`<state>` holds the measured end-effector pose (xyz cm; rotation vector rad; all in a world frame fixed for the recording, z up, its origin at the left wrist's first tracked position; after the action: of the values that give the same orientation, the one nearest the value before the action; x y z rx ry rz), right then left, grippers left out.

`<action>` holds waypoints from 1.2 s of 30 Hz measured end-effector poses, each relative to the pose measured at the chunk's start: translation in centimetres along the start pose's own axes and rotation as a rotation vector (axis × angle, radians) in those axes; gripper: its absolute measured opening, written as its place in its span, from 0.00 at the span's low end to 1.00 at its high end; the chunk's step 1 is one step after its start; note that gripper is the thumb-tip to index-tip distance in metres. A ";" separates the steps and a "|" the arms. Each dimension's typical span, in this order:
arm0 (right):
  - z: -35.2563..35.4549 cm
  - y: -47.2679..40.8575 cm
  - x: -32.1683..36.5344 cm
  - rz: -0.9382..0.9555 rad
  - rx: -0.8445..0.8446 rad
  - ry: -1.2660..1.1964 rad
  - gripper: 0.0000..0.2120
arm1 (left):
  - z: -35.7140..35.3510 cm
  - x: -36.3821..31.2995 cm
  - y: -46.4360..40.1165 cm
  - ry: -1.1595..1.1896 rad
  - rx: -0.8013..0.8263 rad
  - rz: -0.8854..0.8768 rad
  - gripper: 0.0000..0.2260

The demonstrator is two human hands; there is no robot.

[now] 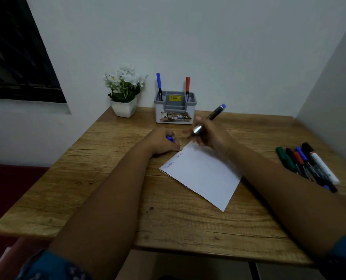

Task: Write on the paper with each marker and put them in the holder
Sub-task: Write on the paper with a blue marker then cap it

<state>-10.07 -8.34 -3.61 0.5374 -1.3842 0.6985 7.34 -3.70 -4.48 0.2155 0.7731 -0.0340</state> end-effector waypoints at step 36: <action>0.2 0.7 -1.2 0.023 -0.018 0.558 0.02 | -0.1 -0.5 0.3 0.031 0.084 0.005 0.07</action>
<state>-10.76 -8.19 -4.81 0.2802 -0.8736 0.7815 6.95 -3.39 -4.09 0.2986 0.8031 -0.0591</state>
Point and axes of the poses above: each hand's wrist, its own y-axis away from the middle knuckle, its own z-axis out of the back of the hand, x = y × z, the point moved 3 cm from there along -y, towards the middle knuckle, and after that the axes turned 14 degrees about x, right-handed, at the moved point
